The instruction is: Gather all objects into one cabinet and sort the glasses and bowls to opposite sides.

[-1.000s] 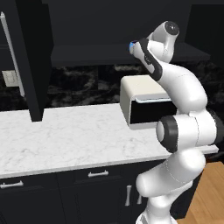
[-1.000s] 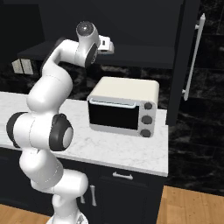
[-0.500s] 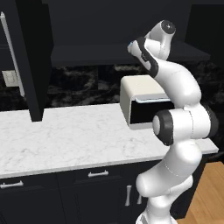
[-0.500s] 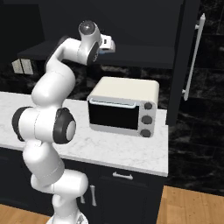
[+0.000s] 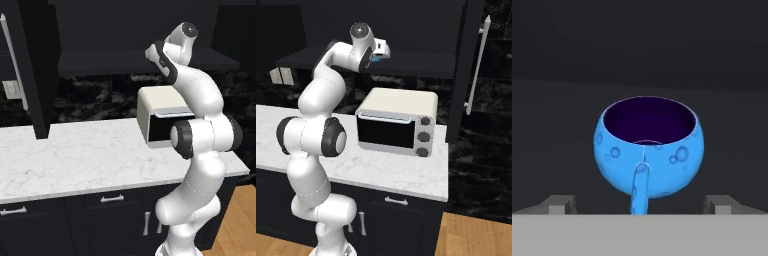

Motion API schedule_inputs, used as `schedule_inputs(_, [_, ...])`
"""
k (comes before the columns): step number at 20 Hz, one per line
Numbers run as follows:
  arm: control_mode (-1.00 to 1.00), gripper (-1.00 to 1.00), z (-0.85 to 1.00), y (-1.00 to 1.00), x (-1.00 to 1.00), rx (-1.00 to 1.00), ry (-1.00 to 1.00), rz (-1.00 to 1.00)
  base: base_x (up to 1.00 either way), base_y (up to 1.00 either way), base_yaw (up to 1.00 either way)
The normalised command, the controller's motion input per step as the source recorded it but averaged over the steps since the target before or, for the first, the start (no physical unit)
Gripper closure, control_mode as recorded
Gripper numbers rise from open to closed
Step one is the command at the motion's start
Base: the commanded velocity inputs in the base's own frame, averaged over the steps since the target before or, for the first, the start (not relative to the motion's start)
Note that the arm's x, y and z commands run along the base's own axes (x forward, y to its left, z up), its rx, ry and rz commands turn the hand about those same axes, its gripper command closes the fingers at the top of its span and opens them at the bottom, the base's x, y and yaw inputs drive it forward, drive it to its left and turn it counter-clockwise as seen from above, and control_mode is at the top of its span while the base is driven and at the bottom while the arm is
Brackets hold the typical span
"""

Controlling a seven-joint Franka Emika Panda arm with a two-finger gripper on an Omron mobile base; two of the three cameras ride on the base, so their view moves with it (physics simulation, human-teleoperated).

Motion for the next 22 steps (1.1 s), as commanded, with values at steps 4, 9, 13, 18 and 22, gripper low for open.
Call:
schedule_inputs(4, [-1.00, -1.00, -0.08, -0.08, 0.26, 0.00, 0.00, -0.01, 0.00, 0.00, 0.00])
schedule_inputs(9, [-1.00, -1.00, -0.11, 0.00, 0.16, 0.00, 0.00, -0.02, 0.00, 0.00, 0.00])
schedule_inputs(13, [-1.00, -1.00, -0.03, 0.00, 0.07, 0.00, 0.00, -0.01, 0.00, 0.00, 0.00])
schedule_inputs(18, [-1.00, -1.00, 0.00, 0.00, -0.01, 0.00, 0.00, -0.03, 0.00, 0.00, 0.00])
schedule_inputs(22, [-1.00, -1.00, 0.00, 0.00, -0.06, 0.00, 0.00, -0.04, 0.00, 0.00, 0.00])
